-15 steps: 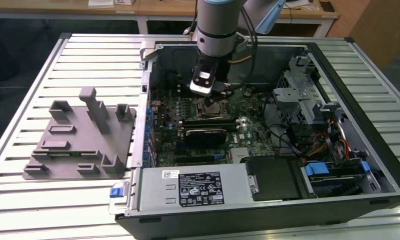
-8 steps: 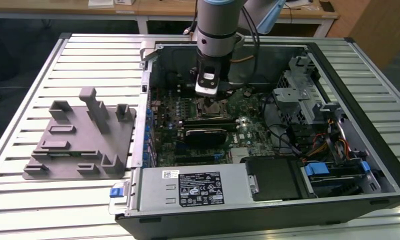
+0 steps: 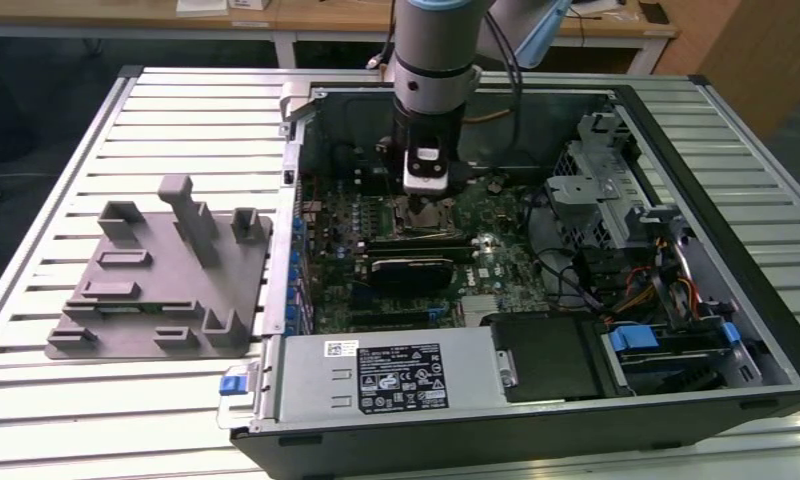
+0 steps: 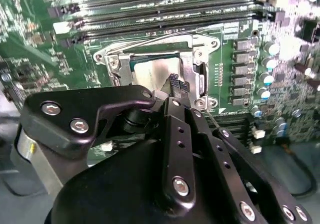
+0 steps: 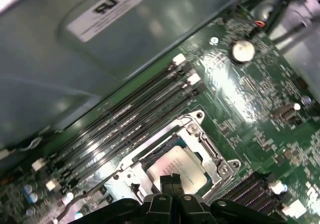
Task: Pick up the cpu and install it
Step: 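Close the cpu cover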
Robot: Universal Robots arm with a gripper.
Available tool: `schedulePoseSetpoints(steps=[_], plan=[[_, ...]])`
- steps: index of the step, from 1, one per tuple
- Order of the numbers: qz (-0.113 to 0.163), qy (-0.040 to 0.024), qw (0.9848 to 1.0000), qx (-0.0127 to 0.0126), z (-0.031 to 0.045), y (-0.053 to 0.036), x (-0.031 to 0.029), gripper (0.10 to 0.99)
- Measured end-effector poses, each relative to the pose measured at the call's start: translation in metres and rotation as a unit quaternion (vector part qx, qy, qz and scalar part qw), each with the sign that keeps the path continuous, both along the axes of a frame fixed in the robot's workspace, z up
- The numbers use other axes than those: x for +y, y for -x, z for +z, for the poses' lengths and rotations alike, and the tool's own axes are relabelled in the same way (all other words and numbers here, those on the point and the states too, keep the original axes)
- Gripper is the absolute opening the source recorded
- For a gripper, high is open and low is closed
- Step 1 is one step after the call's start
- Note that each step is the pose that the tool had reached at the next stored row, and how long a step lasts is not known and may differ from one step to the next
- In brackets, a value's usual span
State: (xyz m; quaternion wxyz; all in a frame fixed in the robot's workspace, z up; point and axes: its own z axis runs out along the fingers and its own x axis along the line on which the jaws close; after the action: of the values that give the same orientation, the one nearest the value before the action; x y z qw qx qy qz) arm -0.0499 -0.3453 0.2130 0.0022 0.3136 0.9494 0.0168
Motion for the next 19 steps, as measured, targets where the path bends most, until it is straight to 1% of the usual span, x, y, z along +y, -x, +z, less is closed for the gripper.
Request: schedulePoseSetpoints(steps=[3,5,7,10,14,17,19], plan=[[0.027,0.0,0.9996,0.0,-0.0001,0.0,0.0,0.106],[0.045,0.0,0.999,0.0,-0.0002,0.0,0.0,0.106],[0.063,0.0,0.998,0.0,-0.0003,0.0,0.0,0.106],[0.091,0.0,0.9959,0.0,-0.0004,0.0,0.0,0.106],[0.127,0.0,0.9919,0.0,-0.0005,0.0,0.0,0.106],[0.154,0.0,0.9881,0.0,-0.0005,0.0,0.0,0.106],[0.172,0.0,0.9852,0.0,-0.0006,0.0,0.0,0.106]])
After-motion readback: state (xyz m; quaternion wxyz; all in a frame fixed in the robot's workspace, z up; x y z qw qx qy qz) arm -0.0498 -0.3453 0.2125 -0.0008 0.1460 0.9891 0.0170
